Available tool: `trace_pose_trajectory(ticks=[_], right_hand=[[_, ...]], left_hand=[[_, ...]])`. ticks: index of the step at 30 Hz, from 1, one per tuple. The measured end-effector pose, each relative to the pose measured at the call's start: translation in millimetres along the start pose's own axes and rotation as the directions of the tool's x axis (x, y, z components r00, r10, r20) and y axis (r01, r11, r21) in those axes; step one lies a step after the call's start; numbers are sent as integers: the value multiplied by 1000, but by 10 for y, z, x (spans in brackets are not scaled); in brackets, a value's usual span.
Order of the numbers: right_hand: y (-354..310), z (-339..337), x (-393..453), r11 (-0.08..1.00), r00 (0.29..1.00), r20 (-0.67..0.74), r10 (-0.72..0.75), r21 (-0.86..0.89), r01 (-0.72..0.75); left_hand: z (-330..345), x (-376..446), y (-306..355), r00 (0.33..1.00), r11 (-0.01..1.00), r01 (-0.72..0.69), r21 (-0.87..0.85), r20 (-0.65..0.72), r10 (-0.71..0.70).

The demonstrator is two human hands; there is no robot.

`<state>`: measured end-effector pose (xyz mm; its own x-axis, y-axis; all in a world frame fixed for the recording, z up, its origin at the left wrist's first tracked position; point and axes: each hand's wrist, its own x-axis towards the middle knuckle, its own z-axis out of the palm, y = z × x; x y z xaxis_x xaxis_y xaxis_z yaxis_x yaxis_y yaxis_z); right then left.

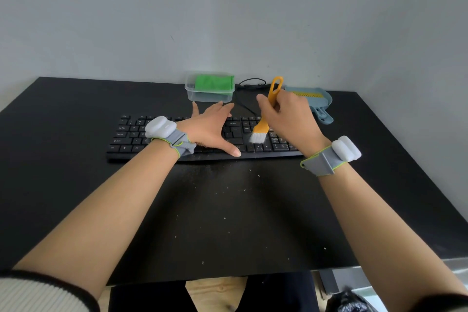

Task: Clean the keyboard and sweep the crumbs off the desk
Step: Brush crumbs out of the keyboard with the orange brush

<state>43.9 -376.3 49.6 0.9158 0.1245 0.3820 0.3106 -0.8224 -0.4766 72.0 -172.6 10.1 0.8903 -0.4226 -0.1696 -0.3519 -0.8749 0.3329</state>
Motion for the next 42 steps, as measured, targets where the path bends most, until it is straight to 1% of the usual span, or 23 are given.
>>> trace_pose_trajectory(ticks=[3, 7, 12, 17, 21, 25, 29, 31, 33, 34, 38, 40, 42], right_hand=[[-1, 25, -34, 1000, 1000, -15, -5, -4, 5], [-16, 47, -129, 999, 998, 59, 13, -39, -11], [-74, -41, -144, 1000, 1000, 15, 1, -11, 0], [-78, -40, -195, 1000, 995, 97, -5, -30, 8], [-97, -85, -186, 1000, 998, 61, -16, -10, 17], [-66, -72, -198, 999, 992, 120, -32, -15, 34], [-56, -102, -181, 999, 995, 96, -42, -15, 44], [-63, -103, -185, 998, 991, 120, -57, -25, 60], [-56, -124, -183, 999, 989, 142, -32, -7, 34], [-50, -142, -172, 1000, 992, 127, -16, 10, 15], [-15, -163, -101, 995, 999, -35, 32, 100, -28], [8, -110, -78, 993, 998, -28, 53, 106, -50], [50, -61, -72, 994, 998, 26, 58, 86, -60]], left_hand=[[5, -6, -2, 1000, 1000, 2, -2, -3, -2], [14, -13, 5, 1000, 1000, 13, -4, -6, -13], [-4, -19, 24, 1000, 1000, 20, 2, 5, -20], [-5, -20, 30, 1000, 1000, 21, -1, 6, -21], [-6, -22, 32, 1000, 1000, 24, -7, 7, -24], [2, -16, 35, 1000, 1000, 23, -11, 7, -23], [3, -15, 26, 1000, 999, 25, -21, 8, -25], [1, -12, 31, 1000, 999, 25, -20, 8, -25], [9, -10, 33, 1000, 1000, 20, -20, 8, -20], [11, -14, 34, 1000, 1000, 19, -21, 10, -19], [6, -21, 55, 1000, 1000, 15, -20, 6, -15], [0, -21, 57, 1000, 1000, 13, -14, 5, -13], [4, -11, 45, 1000, 1000, 11, -10, 6, -11]])
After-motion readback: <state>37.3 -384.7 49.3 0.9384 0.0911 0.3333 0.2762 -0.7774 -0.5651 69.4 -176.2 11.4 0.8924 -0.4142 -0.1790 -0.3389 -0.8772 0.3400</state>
